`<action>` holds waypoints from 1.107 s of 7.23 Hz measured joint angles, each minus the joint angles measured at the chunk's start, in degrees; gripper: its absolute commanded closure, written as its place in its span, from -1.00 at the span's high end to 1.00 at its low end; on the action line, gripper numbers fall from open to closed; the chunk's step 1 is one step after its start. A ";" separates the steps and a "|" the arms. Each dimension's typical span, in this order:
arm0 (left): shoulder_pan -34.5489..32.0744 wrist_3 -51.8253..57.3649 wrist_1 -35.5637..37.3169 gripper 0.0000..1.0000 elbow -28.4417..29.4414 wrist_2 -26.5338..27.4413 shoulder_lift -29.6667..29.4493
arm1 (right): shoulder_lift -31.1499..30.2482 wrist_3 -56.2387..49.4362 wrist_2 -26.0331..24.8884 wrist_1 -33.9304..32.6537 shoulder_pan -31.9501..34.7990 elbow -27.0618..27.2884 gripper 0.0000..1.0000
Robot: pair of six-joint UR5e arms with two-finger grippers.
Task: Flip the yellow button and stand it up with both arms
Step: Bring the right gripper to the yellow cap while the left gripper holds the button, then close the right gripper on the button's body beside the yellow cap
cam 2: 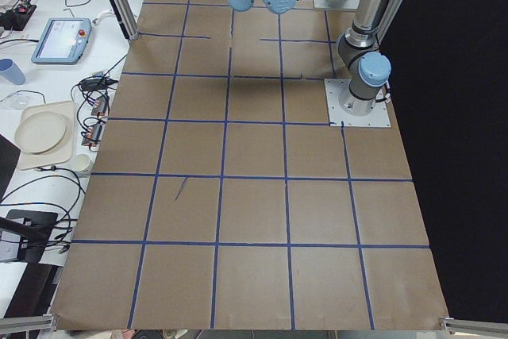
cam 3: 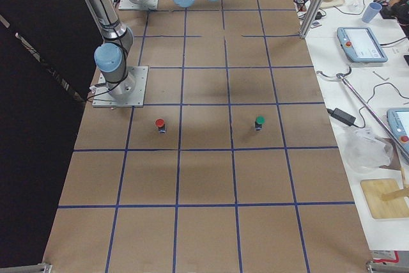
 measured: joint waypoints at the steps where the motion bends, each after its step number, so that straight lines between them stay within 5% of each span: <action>1: -0.15 0.18 0.24 -0.59 -0.03 -0.14 0.07 | 0.22 1.07 0.99 -1.65 0.22 -0.14 0.97; 6: -2.82 0.20 -6.72 -0.59 -0.07 -0.08 1.21 | 6.79 28.96 2.21 -33.17 5.18 -0.11 0.96; 8: -4.25 0.25 -7.04 -0.59 -0.07 -0.24 1.29 | 7.02 34.82 1.91 -36.60 5.45 -0.20 0.96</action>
